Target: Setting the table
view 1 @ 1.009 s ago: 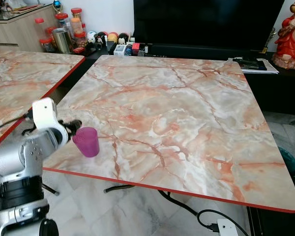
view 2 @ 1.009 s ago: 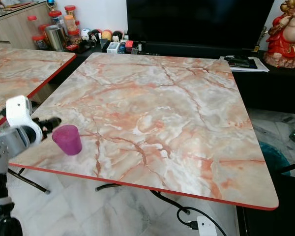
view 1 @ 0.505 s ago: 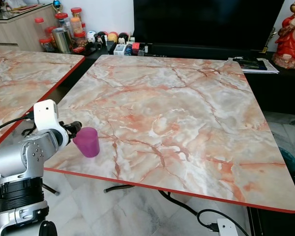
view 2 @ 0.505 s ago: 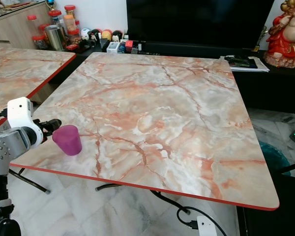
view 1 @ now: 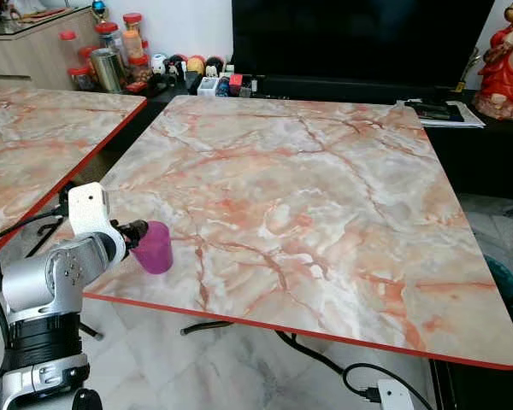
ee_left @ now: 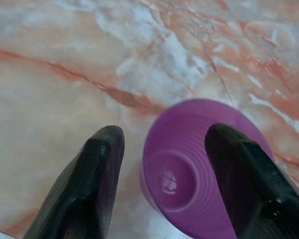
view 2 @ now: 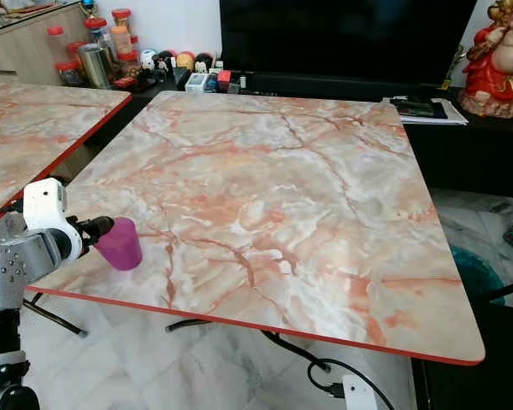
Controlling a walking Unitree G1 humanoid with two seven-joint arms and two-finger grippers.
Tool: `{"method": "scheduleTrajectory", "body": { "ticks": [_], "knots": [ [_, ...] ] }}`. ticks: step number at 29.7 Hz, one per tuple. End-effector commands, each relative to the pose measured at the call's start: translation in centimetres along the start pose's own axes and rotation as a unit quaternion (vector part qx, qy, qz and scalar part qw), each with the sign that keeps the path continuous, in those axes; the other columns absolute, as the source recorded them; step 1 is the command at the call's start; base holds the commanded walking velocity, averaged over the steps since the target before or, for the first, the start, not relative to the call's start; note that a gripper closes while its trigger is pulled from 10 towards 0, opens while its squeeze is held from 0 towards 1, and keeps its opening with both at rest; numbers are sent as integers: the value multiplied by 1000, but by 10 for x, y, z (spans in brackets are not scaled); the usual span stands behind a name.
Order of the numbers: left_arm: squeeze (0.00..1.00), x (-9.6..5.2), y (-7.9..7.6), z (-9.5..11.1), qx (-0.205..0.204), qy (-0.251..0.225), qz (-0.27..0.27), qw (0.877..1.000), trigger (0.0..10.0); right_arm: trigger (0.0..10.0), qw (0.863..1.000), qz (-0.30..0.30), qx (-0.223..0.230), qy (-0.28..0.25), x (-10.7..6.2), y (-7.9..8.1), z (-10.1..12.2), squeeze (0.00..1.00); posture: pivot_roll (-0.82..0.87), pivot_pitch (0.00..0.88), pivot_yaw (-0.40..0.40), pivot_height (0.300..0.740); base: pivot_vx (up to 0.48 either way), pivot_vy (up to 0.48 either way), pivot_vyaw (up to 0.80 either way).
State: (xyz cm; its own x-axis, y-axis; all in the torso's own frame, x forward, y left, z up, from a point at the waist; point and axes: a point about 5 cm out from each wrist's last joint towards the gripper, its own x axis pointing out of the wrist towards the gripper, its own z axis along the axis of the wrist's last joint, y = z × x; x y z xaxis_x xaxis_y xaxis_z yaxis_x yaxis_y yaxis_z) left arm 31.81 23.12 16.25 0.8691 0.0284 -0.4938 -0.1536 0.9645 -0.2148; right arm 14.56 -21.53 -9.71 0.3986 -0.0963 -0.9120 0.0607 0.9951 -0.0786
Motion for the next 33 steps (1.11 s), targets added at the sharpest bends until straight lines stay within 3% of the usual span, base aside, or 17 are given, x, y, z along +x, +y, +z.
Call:
{"method": "scheduleTrajectory", "body": {
  "ticks": [1,9,10,11,13,14,19,21,33],
  "knots": [
    [0,2,4,-3,4,8,15,1000,10000,10000,1000,-1,-1,-4,0,0,3,0,50,0,19,740,0,0,0],
    [0,4,5,-11,1,22,24,999,10000,10000,1000,-1,0,-5,0,0,4,0,51,0,18,740,0,0,0],
    [0,4,5,-11,1,22,25,999,9176,10000,1000,-1,-1,-5,0,0,4,0,50,0,18,740,0,0,0],
    [0,4,6,-12,1,25,26,999,4510,10000,1000,-1,-1,-5,0,0,4,0,50,0,18,740,0,0,0],
    [0,5,6,-13,1,26,27,999,4510,10000,1000,-1,-1,-5,0,0,4,0,50,0,18,740,0,0,0],
    [0,5,6,-14,0,28,28,999,1373,10000,1000,-1,-1,-5,0,0,4,0,50,0,18,740,0,0,0],
    [0,5,6,-14,-1,27,29,999,980,10000,1000,-1,-1,-5,0,-1,4,0,50,0,17,740,0,0,0],
    [0,5,6,-13,-1,26,30,999,0,10000,1000,-1,-1,-5,0,-1,4,0,50,0,17,740,0,0,0],
    [0,5,7,-13,-2,24,32,999,0,10000,1000,-2,-1,-5,0,-1,4,0,51,0,16,740,0,0,0]
  ]
}}
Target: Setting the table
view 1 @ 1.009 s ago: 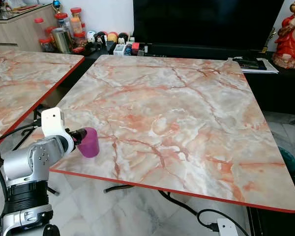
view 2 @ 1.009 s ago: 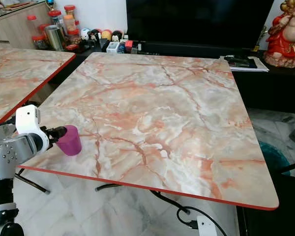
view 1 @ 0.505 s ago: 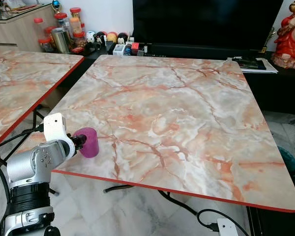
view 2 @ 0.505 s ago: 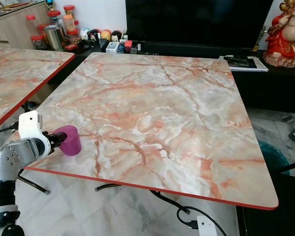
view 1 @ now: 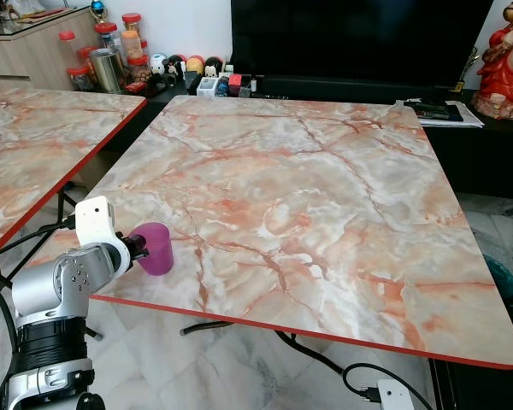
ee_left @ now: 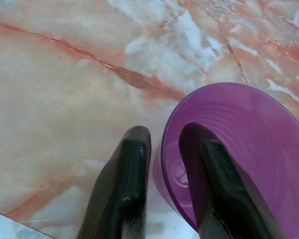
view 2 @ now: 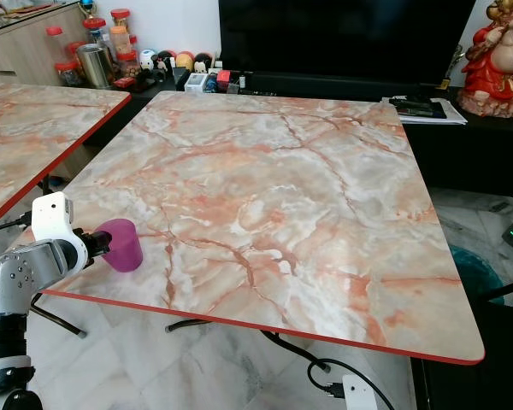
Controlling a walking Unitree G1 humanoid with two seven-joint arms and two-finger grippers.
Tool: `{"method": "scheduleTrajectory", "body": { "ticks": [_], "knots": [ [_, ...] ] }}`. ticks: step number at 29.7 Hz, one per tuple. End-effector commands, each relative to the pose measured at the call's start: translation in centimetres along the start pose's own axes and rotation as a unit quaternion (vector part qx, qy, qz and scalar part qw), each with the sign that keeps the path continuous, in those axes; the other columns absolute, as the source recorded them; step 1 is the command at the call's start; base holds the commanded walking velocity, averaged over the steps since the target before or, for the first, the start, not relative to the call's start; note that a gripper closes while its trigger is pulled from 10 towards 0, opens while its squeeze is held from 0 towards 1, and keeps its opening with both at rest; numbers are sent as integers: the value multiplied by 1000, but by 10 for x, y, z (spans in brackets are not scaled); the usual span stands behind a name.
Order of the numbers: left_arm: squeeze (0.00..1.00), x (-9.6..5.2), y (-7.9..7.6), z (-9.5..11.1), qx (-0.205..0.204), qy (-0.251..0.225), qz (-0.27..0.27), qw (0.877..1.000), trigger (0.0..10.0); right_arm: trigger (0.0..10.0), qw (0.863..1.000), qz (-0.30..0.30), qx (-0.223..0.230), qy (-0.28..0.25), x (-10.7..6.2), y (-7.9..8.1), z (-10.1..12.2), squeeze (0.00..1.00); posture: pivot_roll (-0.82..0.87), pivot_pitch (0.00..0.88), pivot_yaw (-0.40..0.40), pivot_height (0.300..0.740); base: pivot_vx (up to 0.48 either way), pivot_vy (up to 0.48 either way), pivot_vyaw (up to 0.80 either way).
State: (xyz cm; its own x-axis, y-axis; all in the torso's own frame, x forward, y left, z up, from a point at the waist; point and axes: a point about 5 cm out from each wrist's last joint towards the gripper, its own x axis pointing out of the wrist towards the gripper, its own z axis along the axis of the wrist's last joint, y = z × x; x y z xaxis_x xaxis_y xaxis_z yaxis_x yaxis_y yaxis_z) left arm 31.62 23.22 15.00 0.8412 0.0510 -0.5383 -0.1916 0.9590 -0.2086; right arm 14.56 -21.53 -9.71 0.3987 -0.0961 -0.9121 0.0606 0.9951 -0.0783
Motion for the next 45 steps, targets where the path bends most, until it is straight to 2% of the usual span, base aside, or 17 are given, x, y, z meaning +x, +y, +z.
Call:
{"method": "scheduleTrajectory", "body": {
  "ticks": [1,10,20,24,25,26,28,29,30,31,32,33,36,38,40,41,45],
  "knots": [
    [0,1,2,-1,5,1,14,1000,0,10000,1000,-2,-1,-5,0,-1,4,0,51,0,16,740,0,0,0],
    [0,1,0,-2,5,0,11,1000,0,10000,1000,-2,-1,-5,0,-1,4,0,50,0,16,740,0,0,0],
    [0,1,-4,2,3,-24,7,1000,0,10000,1000,-1,0,-6,0,-1,4,0,51,0,11,740,0,0,0],
    [0,-4,-10,18,13,-98,-11,995,0,10000,1000,-1,0,-6,0,-1,4,0,48,0,5,740,0,0,0],
    [0,-7,-12,27,11,-134,-16,991,706,10000,1000,0,0,-7,0,-1,4,0,49,0,2,740,0,0,0],
    [0,-12,-15,38,10,-181,-18,983,10000,10000,1000,1,0,-8,0,-1,4,0,50,0,-1,740,0,0,0],
    [0,-16,-17,45,18,-212,-21,977,10000,10000,1000,1,0,-7,0,-1,3,0,51,0,-3,740,0,0,0],
    [0,-19,-19,50,36,-232,-21,972,10000,10000,1000,1,-2,-7,0,-1,3,0,52,0,-4,740,0,0,0],
    [0,-23,-23,57,67,-274,-14,959,10000,10000,1000,2,-2,-8,0,-1,3,0,53,0,-8,740,0,0,0],
    [0,-23,-23,57,67,-274,-14,959,10000,10000,1000,2,-2,-8,0,-1,3,0,53,0,-8,740,0,0,0],
    [0,-28,-29,63,110,-324,-3,940,10000,10000,1000,4,9,-17,0,-1,4,0,49,0,-9,740,0,0,0],
    [0,-31,-34,64,130,-353,-2,927,10000,10000,1000,5,19,-24,0,0,5,0,42,0,-14,740,0,0,0],
    [0,-33,-46,64,137,-394,-16,909,10000,10000,999,4,28,-35,0,-1,6,0,34,0,-19,740,0,0,0],
    [0,-33,-49,65,142,-400,-19,905,10000,10000,999,4,29,-35,0,-1,6,0,33,0,-20,740,0,0,0],
    [0,-35,-60,65,158,-422,-32,892,10000,10000,999,1,29,-33,0,-2,6,0,31,0,-29,740,0,0,0],
    [0,-37,-70,67,154,-445,-45,881,10000,10000,999,-1,31,-36,-1,-5,7,0,32,0,-45,740,0,0,0],
    [0,-37,-75,67,153,-458,-49,874,10000,10000,999,-1,29,-39,-1,-6,8,0,23,0,-42,740,0,223,0]
  ]
}}
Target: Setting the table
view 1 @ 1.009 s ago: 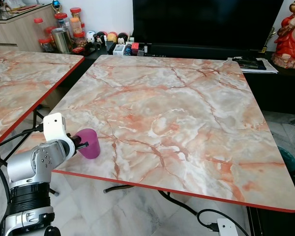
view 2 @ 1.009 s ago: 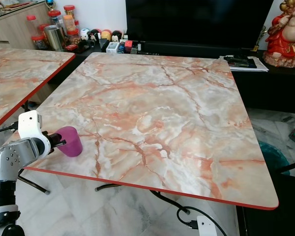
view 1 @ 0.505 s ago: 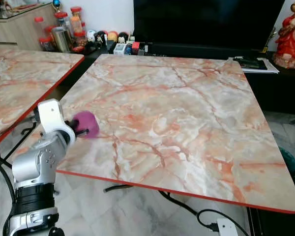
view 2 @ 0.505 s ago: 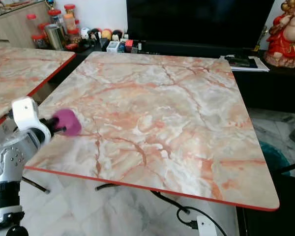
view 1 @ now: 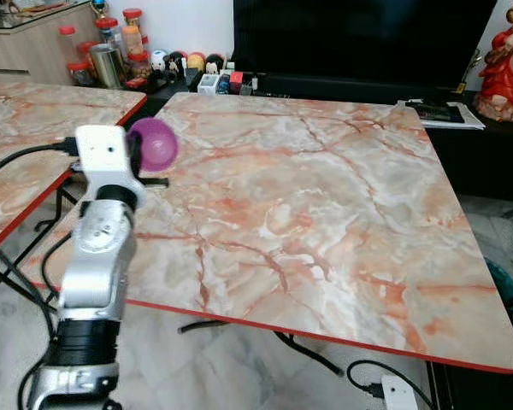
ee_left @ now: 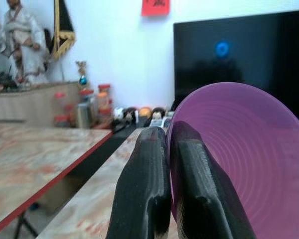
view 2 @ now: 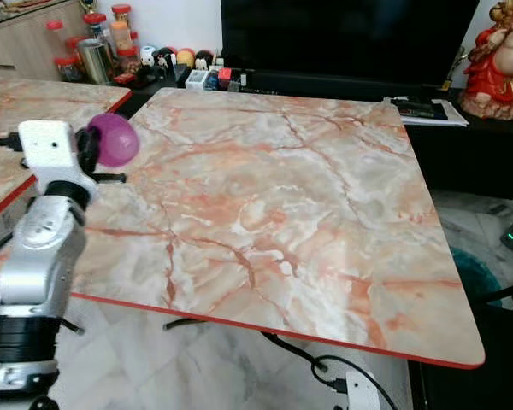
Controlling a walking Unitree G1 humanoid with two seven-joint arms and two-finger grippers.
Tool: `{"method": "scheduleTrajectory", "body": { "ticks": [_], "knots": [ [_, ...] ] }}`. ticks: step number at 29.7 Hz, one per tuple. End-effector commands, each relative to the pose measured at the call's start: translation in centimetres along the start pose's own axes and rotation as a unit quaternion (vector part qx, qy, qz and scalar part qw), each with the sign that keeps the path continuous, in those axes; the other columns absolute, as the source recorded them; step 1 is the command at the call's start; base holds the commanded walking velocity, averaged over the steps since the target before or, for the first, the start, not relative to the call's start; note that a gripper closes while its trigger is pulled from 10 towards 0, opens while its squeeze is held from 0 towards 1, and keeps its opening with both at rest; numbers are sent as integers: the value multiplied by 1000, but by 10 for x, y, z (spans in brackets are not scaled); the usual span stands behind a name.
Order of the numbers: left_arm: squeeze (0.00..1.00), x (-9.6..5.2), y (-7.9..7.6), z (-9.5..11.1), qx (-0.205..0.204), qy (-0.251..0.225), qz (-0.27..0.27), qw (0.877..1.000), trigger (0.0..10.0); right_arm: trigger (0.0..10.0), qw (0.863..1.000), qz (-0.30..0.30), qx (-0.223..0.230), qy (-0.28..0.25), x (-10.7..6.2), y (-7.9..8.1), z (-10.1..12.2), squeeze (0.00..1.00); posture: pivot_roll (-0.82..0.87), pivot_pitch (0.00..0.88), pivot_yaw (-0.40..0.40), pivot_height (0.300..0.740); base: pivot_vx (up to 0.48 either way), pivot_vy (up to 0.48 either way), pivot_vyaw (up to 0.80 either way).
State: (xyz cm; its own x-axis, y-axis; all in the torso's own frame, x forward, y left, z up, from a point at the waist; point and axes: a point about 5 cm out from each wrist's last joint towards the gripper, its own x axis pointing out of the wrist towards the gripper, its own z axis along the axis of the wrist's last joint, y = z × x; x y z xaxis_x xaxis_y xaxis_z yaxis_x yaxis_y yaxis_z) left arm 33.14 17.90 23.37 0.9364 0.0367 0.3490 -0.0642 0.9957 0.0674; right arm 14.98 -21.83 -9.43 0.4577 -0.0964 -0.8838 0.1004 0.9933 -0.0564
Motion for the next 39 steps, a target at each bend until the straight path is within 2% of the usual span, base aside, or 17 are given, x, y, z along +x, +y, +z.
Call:
{"method": "scheduleTrajectory", "body": {
  "ticks": [1,10,14,34,39],
  "knots": [
    [0,3,-1,3,3,-17,3,1000,10000,10000,1000,-4,8,-8,0,-3,2,0,9,0,-29,740,0,469,0],
    [0,3,5,-3,-13,-14,15,1000,10000,10000,1000,-9,14,-5,0,-1,-1,0,8,0,-17,740,0,470,0],
    [0,3,6,-5,4,-4,10,1000,10000,10000,1000,-14,15,-10,0,-2,0,0,14,0,-15,740,0,472,0],
    [0,5,11,-1,16,-9,9,1000,10000,10000,999,-8,26,-18,-1,1,-2,0,21,0,1,740,0,472,-77],
    [0,4,7,-4,19,-5,2,1000,10000,10000,999,-11,28,-19,-1,1,-3,0,16,0,5,740,0,472,0]
  ]
}}
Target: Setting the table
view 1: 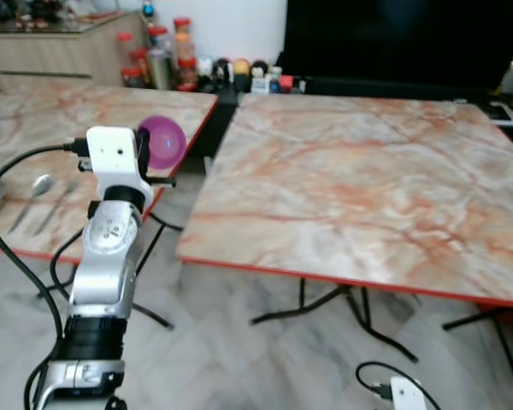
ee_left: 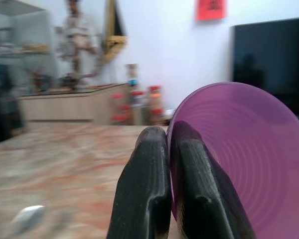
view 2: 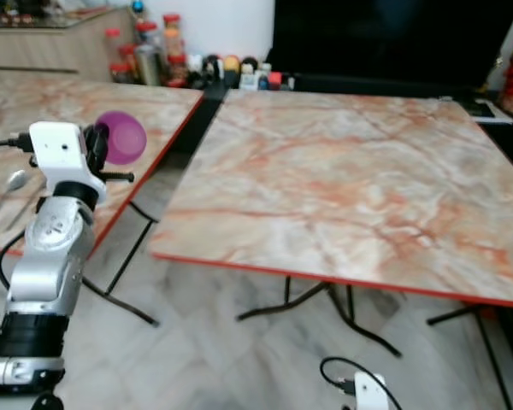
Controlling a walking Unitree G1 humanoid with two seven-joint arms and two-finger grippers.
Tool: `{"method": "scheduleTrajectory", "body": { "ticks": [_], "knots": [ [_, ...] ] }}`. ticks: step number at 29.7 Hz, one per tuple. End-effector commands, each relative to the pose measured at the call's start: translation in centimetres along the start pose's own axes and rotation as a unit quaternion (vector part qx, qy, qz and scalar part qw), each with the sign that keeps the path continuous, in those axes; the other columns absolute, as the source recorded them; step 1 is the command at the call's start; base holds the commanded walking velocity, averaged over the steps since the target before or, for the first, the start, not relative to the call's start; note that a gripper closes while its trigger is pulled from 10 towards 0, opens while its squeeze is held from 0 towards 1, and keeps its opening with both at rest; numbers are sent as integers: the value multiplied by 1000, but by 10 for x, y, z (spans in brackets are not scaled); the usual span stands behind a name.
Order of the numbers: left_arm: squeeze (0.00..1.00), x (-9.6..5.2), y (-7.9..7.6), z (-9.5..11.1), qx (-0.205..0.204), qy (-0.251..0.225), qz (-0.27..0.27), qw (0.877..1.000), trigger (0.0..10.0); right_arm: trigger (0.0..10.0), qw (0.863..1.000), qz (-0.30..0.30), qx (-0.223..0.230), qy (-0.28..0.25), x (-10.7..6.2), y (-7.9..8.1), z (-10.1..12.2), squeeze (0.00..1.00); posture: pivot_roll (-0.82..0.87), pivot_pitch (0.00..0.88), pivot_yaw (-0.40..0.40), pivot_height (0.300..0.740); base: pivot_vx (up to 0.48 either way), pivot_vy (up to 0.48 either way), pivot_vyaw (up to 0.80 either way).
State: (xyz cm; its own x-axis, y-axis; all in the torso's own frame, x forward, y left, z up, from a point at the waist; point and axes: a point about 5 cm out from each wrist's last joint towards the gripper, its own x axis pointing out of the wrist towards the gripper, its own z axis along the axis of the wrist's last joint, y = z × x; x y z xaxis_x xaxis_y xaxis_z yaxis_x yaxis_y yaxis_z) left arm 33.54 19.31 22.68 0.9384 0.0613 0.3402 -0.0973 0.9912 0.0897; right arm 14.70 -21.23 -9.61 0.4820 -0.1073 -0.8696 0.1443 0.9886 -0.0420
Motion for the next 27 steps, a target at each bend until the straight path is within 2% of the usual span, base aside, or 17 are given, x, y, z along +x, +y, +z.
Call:
{"method": "scheduleTrajectory", "body": {
  "ticks": [1,10,15,27],
  "knots": [
    [0,2,-7,5,3,-10,-10,1000,10000,10000,1000,-7,5,-4,0,-4,1,0,16,0,5,740,0,472,0],
    [0,1,-9,1,5,-1,-17,1000,10000,10000,1000,-10,9,-5,0,-3,0,0,15,0,6,740,0,472,0],
    [0,0,-10,1,6,-1,-16,1000,10000,10000,1000,-17,11,-6,-1,-4,-1,0,13,0,5,740,0,472,-715],
    [0,6,-10,8,10,-9,-12,1000,10000,10000,1000,-18,8,-17,0,-6,4,0,36,0,-5,740,0,472,0]
  ]
}}
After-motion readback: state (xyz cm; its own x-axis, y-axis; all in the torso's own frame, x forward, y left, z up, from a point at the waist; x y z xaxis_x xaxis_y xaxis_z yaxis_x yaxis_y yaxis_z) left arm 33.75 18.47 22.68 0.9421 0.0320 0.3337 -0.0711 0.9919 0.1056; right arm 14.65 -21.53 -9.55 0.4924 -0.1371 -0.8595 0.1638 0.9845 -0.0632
